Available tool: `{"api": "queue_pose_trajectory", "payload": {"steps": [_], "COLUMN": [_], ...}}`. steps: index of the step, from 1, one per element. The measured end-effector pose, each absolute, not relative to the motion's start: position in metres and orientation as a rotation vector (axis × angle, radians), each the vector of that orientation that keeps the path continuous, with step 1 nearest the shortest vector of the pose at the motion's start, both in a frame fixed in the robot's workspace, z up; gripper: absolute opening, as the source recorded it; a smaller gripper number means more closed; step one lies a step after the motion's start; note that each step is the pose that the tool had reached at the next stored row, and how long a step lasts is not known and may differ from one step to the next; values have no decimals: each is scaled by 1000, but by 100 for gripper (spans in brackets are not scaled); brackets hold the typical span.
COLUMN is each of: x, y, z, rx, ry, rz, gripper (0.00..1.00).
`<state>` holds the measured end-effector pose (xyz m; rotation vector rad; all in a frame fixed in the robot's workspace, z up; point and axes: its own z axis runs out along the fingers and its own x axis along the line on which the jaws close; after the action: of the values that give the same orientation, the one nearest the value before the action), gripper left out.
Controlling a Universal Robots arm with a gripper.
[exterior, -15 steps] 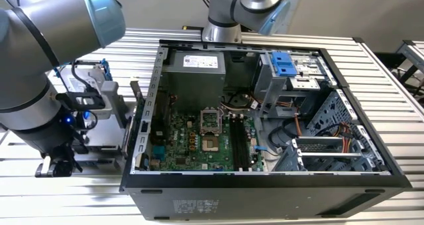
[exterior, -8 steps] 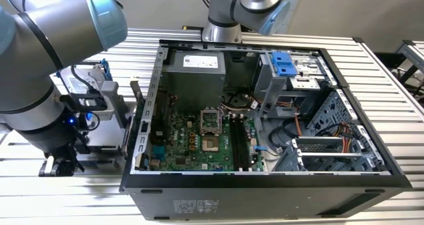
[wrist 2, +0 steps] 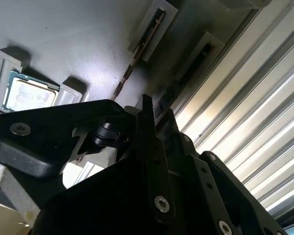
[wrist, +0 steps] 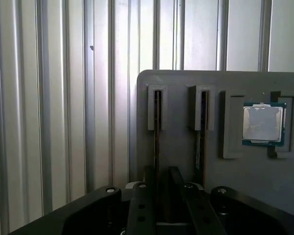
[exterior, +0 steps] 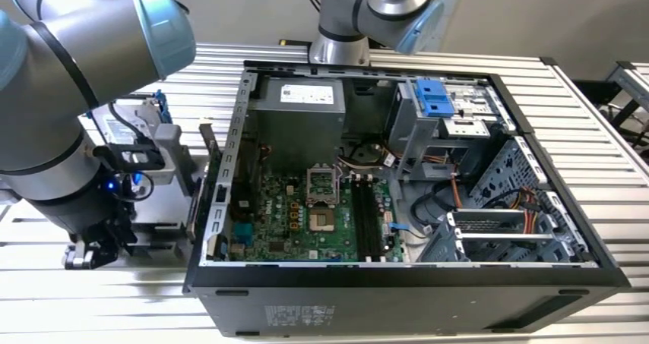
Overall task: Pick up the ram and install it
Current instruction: 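Pick up the ram and move it above insertion slot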
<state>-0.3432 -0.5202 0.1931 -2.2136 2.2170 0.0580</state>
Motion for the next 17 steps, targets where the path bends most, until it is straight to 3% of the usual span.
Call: {"api": "queue_pose_trajectory", "payload": {"steps": [17], "x": [-343], "y": [-520], "z": [193], "rx": [-2218], "ry": [2213], "rz": [58], "gripper": [100]}}
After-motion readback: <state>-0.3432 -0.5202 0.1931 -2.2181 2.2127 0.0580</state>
